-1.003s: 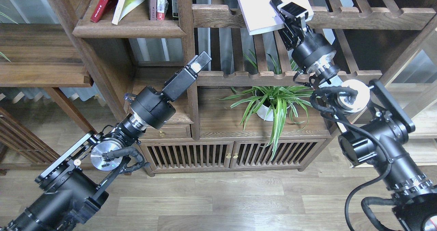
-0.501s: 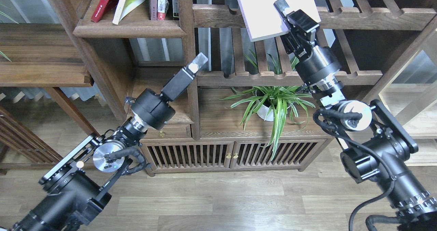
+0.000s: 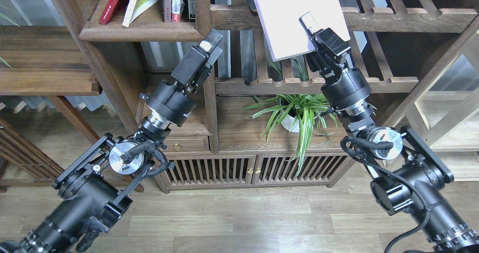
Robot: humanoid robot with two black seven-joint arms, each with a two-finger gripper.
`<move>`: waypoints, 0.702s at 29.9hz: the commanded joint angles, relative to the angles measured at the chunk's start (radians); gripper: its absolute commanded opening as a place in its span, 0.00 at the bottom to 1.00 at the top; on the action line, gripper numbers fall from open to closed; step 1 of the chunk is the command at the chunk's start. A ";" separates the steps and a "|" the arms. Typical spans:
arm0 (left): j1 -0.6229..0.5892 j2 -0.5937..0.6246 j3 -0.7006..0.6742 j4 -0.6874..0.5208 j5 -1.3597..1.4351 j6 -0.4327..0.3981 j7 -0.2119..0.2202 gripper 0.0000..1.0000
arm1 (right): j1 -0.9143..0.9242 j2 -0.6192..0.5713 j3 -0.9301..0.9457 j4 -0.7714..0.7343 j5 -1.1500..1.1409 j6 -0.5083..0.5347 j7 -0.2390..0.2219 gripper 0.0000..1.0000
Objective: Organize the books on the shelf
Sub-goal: 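Pull the white book down and grasp it with the left gripper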
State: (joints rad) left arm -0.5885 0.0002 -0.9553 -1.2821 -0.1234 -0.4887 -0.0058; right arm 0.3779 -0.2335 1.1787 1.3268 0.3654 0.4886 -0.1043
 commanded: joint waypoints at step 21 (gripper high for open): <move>-0.082 0.017 -0.046 0.017 -0.055 0.000 0.202 0.97 | 0.003 0.098 -0.102 -0.003 -0.002 0.000 -0.017 0.04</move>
State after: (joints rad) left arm -0.6583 0.0130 -0.9830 -1.2728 -0.1780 -0.4887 0.1916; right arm 0.3804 -0.1351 1.0835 1.3240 0.3637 0.4887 -0.1211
